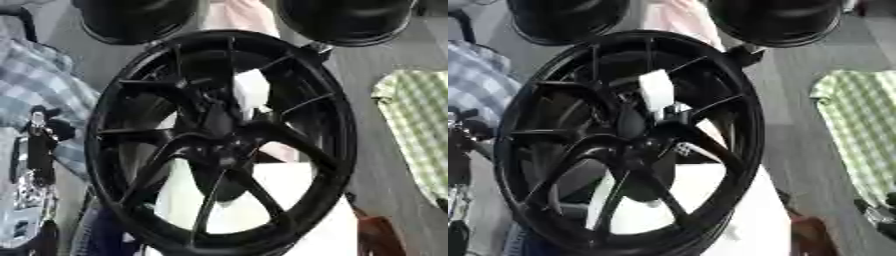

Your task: Pull the pin out of the wheel hub.

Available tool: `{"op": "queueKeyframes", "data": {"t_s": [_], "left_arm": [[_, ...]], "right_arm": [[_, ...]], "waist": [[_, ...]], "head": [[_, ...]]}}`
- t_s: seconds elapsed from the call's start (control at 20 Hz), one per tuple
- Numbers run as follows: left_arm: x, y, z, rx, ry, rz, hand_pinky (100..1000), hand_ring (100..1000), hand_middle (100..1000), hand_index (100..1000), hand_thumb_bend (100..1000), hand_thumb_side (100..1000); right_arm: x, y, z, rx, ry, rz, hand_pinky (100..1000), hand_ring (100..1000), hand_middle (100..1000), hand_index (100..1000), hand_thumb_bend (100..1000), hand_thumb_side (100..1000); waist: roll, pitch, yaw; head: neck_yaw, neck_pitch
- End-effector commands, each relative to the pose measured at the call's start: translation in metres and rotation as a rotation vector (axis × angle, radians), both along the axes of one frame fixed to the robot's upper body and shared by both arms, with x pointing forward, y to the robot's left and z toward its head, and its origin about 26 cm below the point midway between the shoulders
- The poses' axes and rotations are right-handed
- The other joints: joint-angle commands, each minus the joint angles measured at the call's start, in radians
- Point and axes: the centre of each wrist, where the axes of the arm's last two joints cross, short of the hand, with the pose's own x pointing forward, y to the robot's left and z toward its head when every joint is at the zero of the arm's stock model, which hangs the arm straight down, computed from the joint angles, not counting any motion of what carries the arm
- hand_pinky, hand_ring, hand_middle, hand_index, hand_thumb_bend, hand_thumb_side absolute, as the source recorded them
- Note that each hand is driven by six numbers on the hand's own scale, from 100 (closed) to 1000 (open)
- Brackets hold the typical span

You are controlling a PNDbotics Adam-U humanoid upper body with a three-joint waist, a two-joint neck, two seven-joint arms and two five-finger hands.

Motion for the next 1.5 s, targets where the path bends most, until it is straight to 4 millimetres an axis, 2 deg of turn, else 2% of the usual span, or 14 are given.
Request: {"op": "queueKeyframes", "data": {"t_s": [0.05,0.35,0.6,0.85,0.9,0.95,1.1,1.3,1.5], "left_arm": [[0.001,0.003,0.009,0.001,-0.023,0.015,621,537,455,686,100,856],[0.002,0.005,0.004,-0.035,0.062,0.069,616,529,446,674,100,894],[0.002,0.005,0.008,-0.054,0.076,0.104,615,530,447,675,100,886],[0.001,0.014,0.014,-0.082,0.036,0.131,617,534,451,678,100,880],[0.001,0.017,0.016,-0.083,0.026,0.137,617,534,451,678,100,878],[0.002,0.02,0.018,-0.08,0.019,0.141,617,534,451,679,100,873],[0.002,0.031,0.024,-0.034,0.003,0.124,617,534,451,680,100,855],[-0.002,0.047,0.027,0.002,-0.012,0.103,618,535,452,680,100,850],[-0.009,0.059,0.028,0.004,-0.019,0.101,618,536,453,681,100,851]], "right_arm": [[0.001,-0.007,0.009,-0.028,-0.015,-0.002,656,668,589,784,663,125],[0.0,-0.008,0.009,-0.028,-0.015,-0.003,656,668,589,785,664,125],[0.001,-0.008,0.011,-0.019,-0.027,-0.011,656,672,592,788,664,128],[0.008,-0.014,0.027,-0.003,-0.095,-0.041,660,686,605,797,670,145],[0.008,-0.017,0.035,-0.016,-0.109,-0.034,662,688,608,798,657,224],[0.008,-0.021,0.044,-0.039,-0.121,-0.023,664,692,612,800,676,152],[0.009,-0.037,0.088,-0.166,-0.169,0.029,674,706,624,804,687,163],[0.015,-0.046,0.164,-0.391,-0.248,0.139,688,717,635,799,696,161],[0.028,-0.036,0.248,-0.618,-0.338,0.285,708,726,645,794,703,158]], "waist": [[-0.005,-0.021,0.002],[-0.006,-0.019,0.003],[-0.006,-0.019,0.006],[-0.007,-0.018,-0.005],[-0.009,-0.018,-0.01],[-0.011,-0.02,-0.016],[-0.017,-0.026,-0.029],[-0.026,-0.031,-0.04],[-0.034,-0.03,-0.054]], "head": [[0.003,-0.012],[0.002,-0.014],[-0.012,-0.017],[-0.029,-0.021],[-0.037,-0.022],[-0.043,-0.022],[-0.058,-0.018],[-0.065,-0.01],[-0.055,-0.005]]}}
